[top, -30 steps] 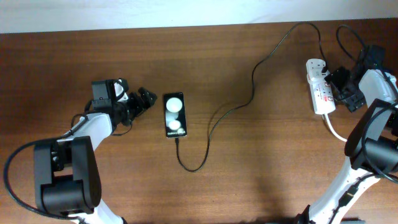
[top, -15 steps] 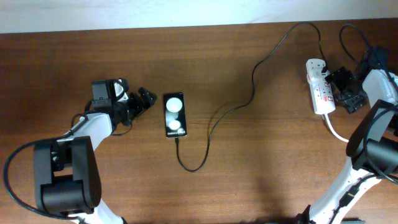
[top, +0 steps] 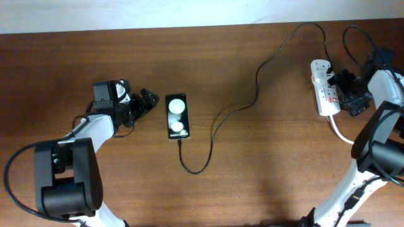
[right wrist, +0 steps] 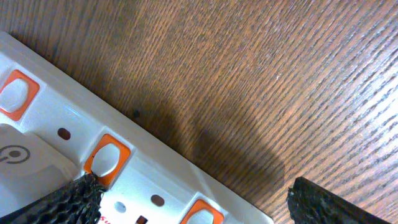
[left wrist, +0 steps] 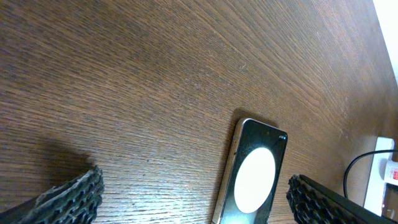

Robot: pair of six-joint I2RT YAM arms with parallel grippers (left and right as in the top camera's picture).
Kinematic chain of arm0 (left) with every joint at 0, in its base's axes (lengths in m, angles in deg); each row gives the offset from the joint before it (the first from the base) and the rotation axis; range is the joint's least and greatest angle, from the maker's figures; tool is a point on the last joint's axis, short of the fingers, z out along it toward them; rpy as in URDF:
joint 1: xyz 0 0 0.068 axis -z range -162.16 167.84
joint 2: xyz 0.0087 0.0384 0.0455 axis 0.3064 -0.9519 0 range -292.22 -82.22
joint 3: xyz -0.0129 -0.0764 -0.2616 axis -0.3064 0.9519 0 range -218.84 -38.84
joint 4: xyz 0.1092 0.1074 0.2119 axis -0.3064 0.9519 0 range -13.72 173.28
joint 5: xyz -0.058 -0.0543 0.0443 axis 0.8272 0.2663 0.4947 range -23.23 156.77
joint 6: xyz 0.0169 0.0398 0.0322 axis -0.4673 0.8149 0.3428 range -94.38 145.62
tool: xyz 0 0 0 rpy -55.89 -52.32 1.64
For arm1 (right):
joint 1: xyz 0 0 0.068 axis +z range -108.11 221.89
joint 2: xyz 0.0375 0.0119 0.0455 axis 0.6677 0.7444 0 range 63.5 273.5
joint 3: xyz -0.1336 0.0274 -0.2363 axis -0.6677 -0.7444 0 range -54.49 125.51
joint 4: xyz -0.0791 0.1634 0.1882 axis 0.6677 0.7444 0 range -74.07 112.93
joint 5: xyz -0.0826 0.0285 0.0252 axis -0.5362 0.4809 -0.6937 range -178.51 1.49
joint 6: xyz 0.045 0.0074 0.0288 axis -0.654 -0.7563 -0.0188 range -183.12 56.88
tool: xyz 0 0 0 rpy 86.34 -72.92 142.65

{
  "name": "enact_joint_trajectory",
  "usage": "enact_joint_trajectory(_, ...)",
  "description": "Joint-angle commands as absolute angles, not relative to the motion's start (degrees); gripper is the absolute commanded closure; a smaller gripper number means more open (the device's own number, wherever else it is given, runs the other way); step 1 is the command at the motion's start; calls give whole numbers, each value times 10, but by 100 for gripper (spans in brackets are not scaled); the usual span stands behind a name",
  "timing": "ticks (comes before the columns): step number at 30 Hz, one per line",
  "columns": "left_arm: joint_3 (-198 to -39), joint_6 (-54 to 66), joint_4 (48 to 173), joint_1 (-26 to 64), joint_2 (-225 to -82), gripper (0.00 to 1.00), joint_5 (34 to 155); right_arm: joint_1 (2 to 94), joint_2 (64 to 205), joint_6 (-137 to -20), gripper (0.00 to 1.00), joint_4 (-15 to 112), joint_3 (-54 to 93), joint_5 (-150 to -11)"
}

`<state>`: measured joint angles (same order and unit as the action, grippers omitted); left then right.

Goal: Plug charger to phone and switch on socket
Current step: 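Press the red switch on the power strip with the right gripper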

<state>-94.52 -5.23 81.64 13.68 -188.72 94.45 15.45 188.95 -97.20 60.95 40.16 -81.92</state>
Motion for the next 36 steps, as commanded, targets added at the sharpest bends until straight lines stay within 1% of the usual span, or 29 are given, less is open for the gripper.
enact_joint_trajectory(1,-931,-49,828,135,-1904,1,922,168,1914,-963,1,619,393,-817)
enact_joint_trajectory(5,-931,-49,828,135,-1904,1,922,153,1914,-963,1,621,399,-814)
enact_joint_trajectory(8,-931,-49,828,135,-1904,1,922,123,1914,-963,1,692,433,-813)
enact_joint_trajectory(10,-931,-49,828,135,-1904,1,922,118,1914,-963,1,681,436,-819)
enact_joint_trajectory(12,-931,-49,828,135,-1904,1,923,120,1914,-964,1,664,436,-867)
enact_joint_trajectory(17,-931,-49,828,135,-1904,1,923,154,1914,-963,1,614,432,-840)
enact_joint_trajectory(22,-931,-49,828,135,-1904,1,922,186,1914,-964,1,603,432,-901)
enact_joint_trajectory(27,-931,-49,828,135,-1904,1,923,186,1914,-964,1,613,432,-900)
enact_joint_trajectory(31,-931,-49,828,135,-1904,1,922,187,1914,-963,1,624,432,-842)
enact_joint_trajectory(36,-931,-49,828,135,-1904,1,923,187,1914,-963,1,637,430,-842)
